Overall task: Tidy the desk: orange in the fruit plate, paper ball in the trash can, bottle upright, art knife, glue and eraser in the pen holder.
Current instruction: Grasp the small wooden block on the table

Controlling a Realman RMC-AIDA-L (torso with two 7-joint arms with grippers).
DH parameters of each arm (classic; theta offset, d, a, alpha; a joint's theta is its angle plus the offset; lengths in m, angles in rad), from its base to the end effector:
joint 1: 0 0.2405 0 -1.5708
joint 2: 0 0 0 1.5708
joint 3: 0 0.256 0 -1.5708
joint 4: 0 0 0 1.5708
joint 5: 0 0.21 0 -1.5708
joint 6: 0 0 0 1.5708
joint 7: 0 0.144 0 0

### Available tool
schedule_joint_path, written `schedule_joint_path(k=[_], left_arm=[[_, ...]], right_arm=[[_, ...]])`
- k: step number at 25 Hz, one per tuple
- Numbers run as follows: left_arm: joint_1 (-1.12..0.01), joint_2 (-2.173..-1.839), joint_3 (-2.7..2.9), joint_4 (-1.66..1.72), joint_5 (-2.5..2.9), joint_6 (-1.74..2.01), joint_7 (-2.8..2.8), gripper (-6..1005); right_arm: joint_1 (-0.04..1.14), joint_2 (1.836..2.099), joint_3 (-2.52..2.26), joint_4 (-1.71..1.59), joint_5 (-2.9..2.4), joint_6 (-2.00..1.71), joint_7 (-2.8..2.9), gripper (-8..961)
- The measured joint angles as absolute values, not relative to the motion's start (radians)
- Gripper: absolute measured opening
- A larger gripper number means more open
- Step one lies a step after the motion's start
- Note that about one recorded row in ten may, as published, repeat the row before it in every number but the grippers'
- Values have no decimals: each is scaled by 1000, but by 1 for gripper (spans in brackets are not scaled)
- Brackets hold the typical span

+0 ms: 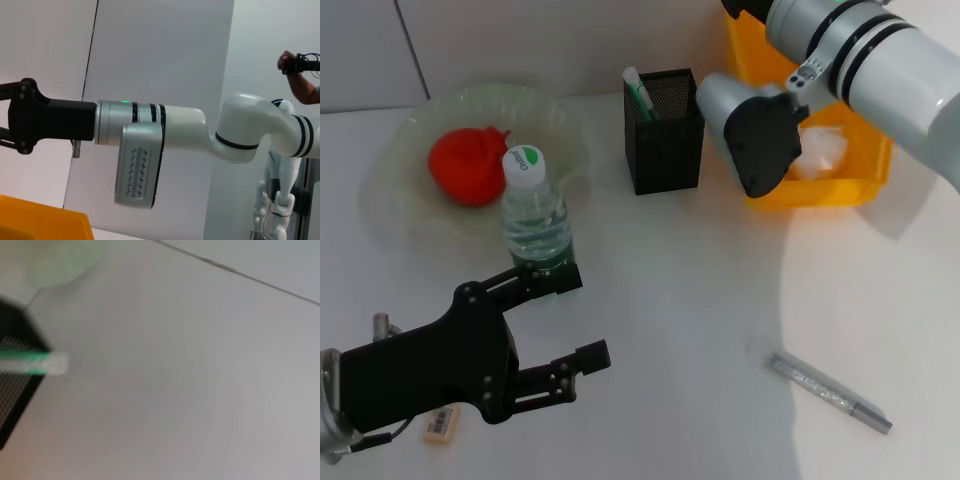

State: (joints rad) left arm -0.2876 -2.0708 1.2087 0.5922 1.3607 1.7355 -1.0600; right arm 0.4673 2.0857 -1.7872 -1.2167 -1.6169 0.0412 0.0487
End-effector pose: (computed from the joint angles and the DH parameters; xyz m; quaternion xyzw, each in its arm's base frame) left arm -0.2448 0.2492 -0.0225 -0.9013 -0.1054 -0.4139 0.0722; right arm 0.1186 0.4245 -0.0029 -0.6268 -0.5119 -0.2564 0.5284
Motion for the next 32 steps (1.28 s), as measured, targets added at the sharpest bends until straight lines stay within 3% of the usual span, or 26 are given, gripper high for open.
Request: schedule_joint_path(k=[10, 18, 23, 32], left_arm=[[-303, -2069, 1208, 615, 1362, 1738, -1058, 802], [-302, -2068, 1211, 652, 1369, 1752, -1043, 800], [-297, -2066, 1207, 659, 1370, 1753, -1039, 799], [-294, -2062, 1201, 660, 1370, 1754, -1041, 797]], right_arm=[[320, 2077, -1641, -1475, -932, -134, 102, 315], [165, 2018, -1579, -1449, -721, -453, 574, 278], [125, 2031, -1469, -1281, -890, -763, 882, 252], [177, 2046, -1183, -877, -947, -1304, 1021, 254]])
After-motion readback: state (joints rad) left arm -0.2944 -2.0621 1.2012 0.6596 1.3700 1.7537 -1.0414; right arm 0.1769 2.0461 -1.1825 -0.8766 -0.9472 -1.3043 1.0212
